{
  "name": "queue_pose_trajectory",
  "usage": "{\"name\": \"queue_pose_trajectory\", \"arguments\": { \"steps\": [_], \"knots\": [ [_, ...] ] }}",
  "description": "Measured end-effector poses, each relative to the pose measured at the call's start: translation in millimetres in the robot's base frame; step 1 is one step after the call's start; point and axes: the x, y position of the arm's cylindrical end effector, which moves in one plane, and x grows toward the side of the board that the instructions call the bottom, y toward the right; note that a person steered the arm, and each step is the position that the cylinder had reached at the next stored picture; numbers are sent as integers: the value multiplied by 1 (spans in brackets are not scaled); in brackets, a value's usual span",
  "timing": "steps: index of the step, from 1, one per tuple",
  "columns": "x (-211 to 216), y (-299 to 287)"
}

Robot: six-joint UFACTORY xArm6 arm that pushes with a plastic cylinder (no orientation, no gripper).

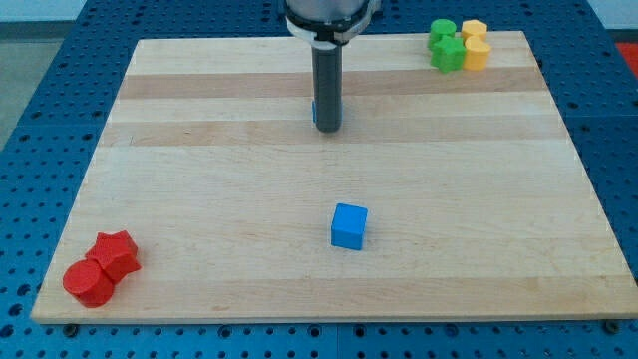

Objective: Move the blue triangle towards the green circle

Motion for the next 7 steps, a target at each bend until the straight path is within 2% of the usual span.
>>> {"name": "queue_pose_trajectory", "arguments": {
  "steps": [5,7],
  "knots": [
    [-119,-17],
    [-124,-4]
  ]
}}
